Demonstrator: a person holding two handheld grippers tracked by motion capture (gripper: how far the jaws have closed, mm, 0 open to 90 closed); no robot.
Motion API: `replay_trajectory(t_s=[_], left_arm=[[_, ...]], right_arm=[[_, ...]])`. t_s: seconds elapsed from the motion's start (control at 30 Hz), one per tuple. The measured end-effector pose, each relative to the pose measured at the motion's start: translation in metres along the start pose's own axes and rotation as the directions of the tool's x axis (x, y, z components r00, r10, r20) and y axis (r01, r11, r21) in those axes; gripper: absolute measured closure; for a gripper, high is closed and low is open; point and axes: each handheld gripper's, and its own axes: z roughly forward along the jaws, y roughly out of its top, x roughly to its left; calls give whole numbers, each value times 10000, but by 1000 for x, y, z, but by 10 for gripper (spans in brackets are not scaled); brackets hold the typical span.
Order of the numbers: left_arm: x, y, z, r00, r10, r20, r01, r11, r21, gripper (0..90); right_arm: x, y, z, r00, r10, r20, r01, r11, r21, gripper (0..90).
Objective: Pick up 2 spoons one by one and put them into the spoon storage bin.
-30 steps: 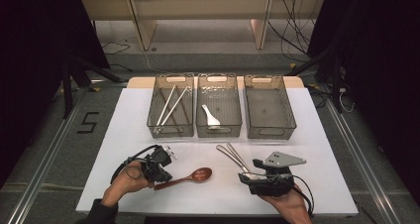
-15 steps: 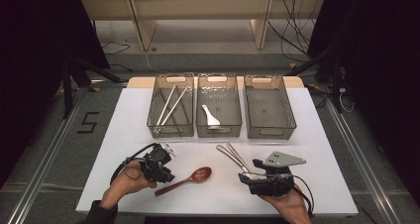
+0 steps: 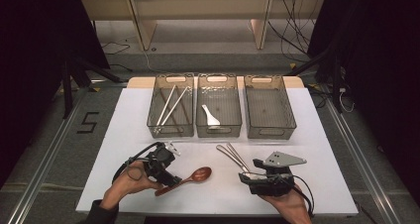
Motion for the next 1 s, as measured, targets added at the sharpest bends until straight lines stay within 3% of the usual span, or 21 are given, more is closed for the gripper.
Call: replay_trajectory(t_s=[0.23, 0.57, 0.73, 1.0], left_arm=[[-12, 4, 10, 9983, 551, 197, -559, 9975, 432, 359], [-23, 9, 20, 9905, 1334, 324, -1355, 9881, 734, 599], [-24, 10, 25, 9905, 1324, 369, -1354, 9860, 970, 687], [-27, 12, 26, 9882, 1524, 134, -1530, 9820, 1106, 754]], right_arm=[[0, 0, 0, 10000, -2, 3, 2, 10000, 2, 303], [0, 0, 0, 10000, -4, -4, 4, 10000, 12, 303], [0, 0, 0, 10000, -21, -11, 22, 10000, 16, 303], [0, 0, 1, 10000, -23, 12, 23, 10000, 22, 303]])
